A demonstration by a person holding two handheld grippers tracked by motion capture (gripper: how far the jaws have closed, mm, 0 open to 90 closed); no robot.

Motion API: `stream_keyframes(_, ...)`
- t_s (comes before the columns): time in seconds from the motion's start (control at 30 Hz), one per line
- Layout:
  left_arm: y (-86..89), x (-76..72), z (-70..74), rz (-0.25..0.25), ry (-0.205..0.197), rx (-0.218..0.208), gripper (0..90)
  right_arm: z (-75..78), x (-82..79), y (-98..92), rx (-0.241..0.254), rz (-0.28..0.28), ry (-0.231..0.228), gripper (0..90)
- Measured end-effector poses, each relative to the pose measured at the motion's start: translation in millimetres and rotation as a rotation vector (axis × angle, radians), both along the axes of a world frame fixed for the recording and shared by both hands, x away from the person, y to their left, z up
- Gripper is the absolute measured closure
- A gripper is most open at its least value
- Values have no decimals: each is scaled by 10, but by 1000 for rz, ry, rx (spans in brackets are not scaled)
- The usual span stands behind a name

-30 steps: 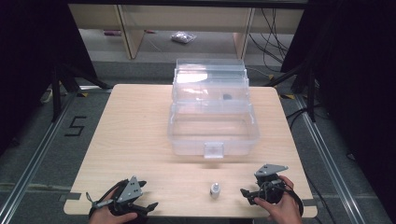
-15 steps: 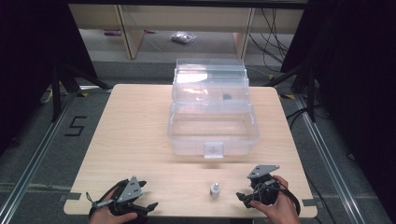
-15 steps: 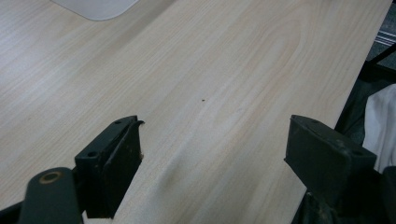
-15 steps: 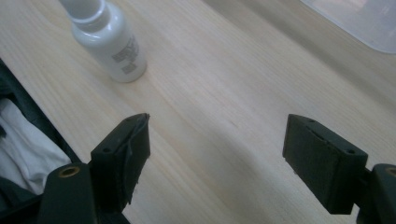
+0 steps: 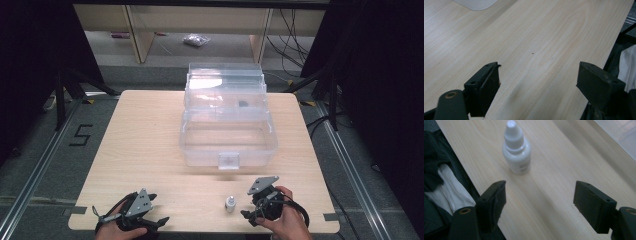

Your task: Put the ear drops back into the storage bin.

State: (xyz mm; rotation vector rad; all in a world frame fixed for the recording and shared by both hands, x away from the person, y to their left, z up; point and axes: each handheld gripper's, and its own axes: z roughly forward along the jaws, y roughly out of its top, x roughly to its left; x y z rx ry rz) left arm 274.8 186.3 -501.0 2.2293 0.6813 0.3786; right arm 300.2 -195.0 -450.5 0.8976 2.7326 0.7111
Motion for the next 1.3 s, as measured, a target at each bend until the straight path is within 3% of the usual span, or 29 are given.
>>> stream_keyframes(0.2, 1, 2, 2, -7, -3, 5, 179, -5, 25, 143, -24, 64, -2, 287)
stream_keyframes(0.37, 0, 12, 0, -17, 0, 10, 179, 1, 41, 223, -44, 71, 6, 297)
stream_keyframes(0.53, -6, 3, -3, -12, -1, 10, 179, 26, 45, 297, -52, 116, 1, 301)
stream_keyframes(0.67, -1, 15, -1, -16, 0, 14, 179, 26, 56, 347, -57, 99, 14, 301)
stream_keyframes(0.73, -10, -1, -3, -11, 2, 1, 179, 17, 92, 363, -62, 132, 2, 301)
stream_keyframes(0.83, -12, -2, -3, -15, 4, -1, 179, 7, 101, 386, -67, 135, -2, 302)
stream_keyframes(0.87, -8, 1, 0, -15, -1, 6, 179, 18, 85, 391, -71, 112, 9, 303)
stream_keyframes(1.03, -6, 8, -1, -23, -2, 15, 179, 10, 114, 421, -75, 144, 11, 309)
stream_keyframes(1.17, -6, 7, 1, -17, -2, 9, 179, 10, 130, 428, -81, 128, 19, 316)
stream_keyframes(1.3, -8, 6, -2, -17, -2, 7, 179, 16, 148, 448, -81, 151, 21, 331)
